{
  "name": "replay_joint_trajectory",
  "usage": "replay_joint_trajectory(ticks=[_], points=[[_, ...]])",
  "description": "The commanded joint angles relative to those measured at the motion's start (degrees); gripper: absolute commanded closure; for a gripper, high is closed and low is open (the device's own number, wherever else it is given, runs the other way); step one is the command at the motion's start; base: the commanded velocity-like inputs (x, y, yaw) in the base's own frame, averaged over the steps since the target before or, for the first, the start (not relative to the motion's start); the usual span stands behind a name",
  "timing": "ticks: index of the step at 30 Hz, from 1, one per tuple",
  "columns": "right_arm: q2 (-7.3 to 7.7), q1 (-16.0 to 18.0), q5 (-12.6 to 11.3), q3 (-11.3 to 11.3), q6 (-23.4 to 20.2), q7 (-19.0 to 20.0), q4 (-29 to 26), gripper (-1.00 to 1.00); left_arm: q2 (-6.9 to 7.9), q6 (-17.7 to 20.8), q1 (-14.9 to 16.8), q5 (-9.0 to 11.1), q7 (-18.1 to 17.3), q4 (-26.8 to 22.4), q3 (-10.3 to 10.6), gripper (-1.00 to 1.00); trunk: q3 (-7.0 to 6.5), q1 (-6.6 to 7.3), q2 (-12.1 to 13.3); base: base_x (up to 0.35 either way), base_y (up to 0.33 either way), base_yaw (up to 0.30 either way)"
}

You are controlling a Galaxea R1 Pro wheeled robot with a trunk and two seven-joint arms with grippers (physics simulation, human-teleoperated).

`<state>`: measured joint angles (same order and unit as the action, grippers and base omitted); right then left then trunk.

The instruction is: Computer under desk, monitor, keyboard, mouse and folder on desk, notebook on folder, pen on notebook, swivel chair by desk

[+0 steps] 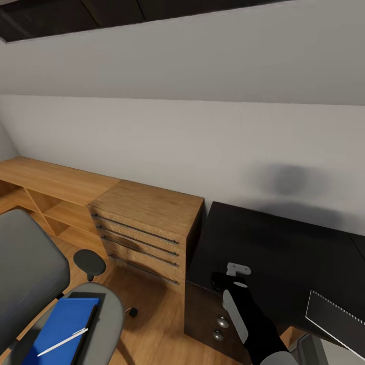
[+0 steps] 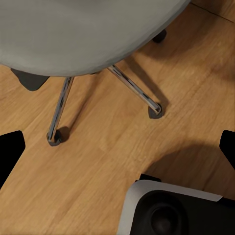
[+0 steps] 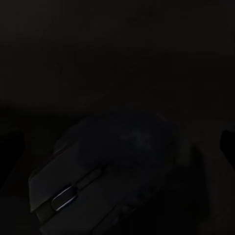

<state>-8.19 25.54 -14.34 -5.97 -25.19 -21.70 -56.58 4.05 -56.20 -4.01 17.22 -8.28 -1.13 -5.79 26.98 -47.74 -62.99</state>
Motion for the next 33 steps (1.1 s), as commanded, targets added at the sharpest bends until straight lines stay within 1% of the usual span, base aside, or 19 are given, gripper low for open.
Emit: replay_joint_trajectory(ticks=[1,16,23,33], points=[[0.02,0.04,-0.59,-0.17,-0.15,-0.54,-0.06,-1.0,0.0,0.0,-0.04,0.18,-0.6,-0.1,-0.45,-1.0,0.05,-0.01,-0.03,0.0,0.0,0.0],[0.01,0.06,-0.61,-0.18,-0.2,-0.54,0.12,-1.0,0.01,-0.12,-0.04,0.19,-0.6,-0.1,-0.47,-1.0,0.05,-0.01,-0.03,0.0,0.0,0.0],[0.0,0.04,-0.61,-0.18,-0.21,-0.54,0.15,-1.0,0.02,-0.13,-0.04,0.25,-0.59,-0.1,-0.47,-1.0,1.31,-1.54,-2.84,0.0,0.0,0.0],[0.01,0.04,-0.61,-0.18,-0.21,-0.54,0.15,-1.0,0.0,-0.14,-0.04,0.25,-0.55,-0.1,-0.46,-1.0,1.31,-1.54,-2.84,0.0,0.0,0.0]])
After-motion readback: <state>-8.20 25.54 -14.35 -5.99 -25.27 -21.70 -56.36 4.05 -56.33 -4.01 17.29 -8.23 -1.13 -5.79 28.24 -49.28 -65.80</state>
